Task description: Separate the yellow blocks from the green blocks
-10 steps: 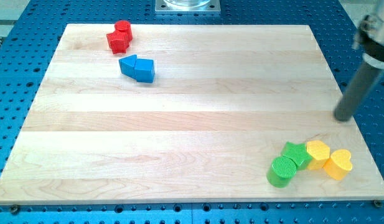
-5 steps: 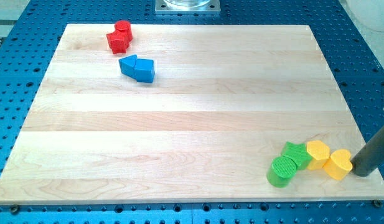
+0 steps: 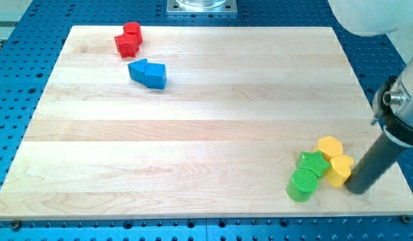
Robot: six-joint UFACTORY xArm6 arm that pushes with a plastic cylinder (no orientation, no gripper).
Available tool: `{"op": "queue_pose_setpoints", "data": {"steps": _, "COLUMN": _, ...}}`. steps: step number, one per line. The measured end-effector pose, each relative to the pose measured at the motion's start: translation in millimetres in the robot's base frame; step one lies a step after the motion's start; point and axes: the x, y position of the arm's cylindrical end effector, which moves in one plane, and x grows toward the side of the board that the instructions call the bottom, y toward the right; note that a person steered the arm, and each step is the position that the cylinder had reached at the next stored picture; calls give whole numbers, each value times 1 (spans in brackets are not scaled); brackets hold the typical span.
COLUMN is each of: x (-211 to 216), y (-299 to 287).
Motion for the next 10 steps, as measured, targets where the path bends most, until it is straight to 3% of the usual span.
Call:
{"op": "queue_pose_setpoints", "data": {"steps": 1, "x": -22, "y": -1}}
{"op": "queue_pose_setpoints", "data": {"steps": 3, "x": 23, "y": -10}}
{"op": "queue_pose_setpoints", "data": {"steps": 7, "x": -90, "y": -28}}
{"op": "queue_pose_setpoints", "data": {"steps": 8, "x": -104, "y": -62}}
{"op": "queue_pose_setpoints", "data": {"steps": 9, "x": -102, "y": -56}}
{"op": "queue_pose_setpoints", "data": {"steps": 10, "x": -98, "y": -101}}
